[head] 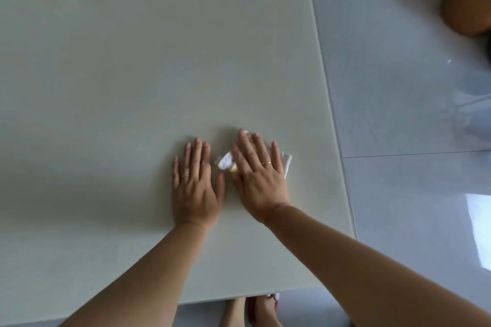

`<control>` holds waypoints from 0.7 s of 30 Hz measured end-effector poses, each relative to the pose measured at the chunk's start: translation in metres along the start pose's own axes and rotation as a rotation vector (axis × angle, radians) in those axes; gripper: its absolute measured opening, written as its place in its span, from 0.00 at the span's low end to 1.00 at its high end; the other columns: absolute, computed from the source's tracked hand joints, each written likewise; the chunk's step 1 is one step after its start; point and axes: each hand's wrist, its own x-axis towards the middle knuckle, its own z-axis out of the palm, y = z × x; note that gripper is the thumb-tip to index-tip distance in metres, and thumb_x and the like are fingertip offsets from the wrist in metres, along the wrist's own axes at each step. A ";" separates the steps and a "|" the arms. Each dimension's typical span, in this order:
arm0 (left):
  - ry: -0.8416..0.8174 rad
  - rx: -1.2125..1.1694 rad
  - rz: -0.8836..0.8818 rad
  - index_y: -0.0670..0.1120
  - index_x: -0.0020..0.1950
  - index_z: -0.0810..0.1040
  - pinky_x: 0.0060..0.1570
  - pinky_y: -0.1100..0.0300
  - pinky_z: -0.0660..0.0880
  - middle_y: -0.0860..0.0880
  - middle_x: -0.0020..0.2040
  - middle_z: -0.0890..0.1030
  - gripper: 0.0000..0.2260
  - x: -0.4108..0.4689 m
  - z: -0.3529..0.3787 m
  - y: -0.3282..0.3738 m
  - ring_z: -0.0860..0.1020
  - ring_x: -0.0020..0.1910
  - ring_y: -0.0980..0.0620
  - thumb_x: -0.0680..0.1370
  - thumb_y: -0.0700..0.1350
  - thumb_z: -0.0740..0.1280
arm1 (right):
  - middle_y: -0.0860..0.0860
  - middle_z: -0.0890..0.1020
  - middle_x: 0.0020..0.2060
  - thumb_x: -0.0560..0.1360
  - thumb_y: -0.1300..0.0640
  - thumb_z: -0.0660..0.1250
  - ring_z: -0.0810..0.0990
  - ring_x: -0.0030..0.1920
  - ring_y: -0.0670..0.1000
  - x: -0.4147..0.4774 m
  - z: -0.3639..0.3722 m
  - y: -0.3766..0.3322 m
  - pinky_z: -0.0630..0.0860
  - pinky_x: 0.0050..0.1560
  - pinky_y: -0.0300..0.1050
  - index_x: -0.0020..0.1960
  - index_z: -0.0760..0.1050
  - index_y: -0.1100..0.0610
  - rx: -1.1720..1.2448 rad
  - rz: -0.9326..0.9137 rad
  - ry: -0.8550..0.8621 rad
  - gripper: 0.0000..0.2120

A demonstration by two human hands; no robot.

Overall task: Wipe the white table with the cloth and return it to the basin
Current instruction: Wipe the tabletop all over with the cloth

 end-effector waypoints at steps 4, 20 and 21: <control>-0.032 0.005 0.004 0.41 0.76 0.60 0.73 0.45 0.53 0.43 0.76 0.60 0.29 0.002 -0.002 0.000 0.58 0.76 0.45 0.78 0.55 0.52 | 0.52 0.61 0.75 0.78 0.45 0.52 0.60 0.75 0.56 0.027 -0.020 0.053 0.57 0.73 0.61 0.74 0.63 0.54 -0.063 -0.248 -0.060 0.26; -0.059 -0.033 0.022 0.41 0.76 0.60 0.73 0.44 0.54 0.42 0.76 0.60 0.30 0.002 -0.003 -0.002 0.58 0.75 0.45 0.76 0.54 0.55 | 0.51 0.54 0.77 0.81 0.48 0.55 0.51 0.77 0.54 0.095 -0.024 0.064 0.46 0.75 0.57 0.77 0.56 0.53 -0.001 0.216 0.020 0.26; -0.064 -0.030 0.020 0.41 0.76 0.60 0.73 0.44 0.54 0.42 0.76 0.59 0.30 0.002 -0.003 -0.002 0.58 0.76 0.45 0.77 0.53 0.55 | 0.51 0.52 0.77 0.81 0.49 0.55 0.49 0.77 0.54 0.099 -0.020 0.053 0.43 0.75 0.56 0.77 0.54 0.53 0.021 0.355 0.065 0.27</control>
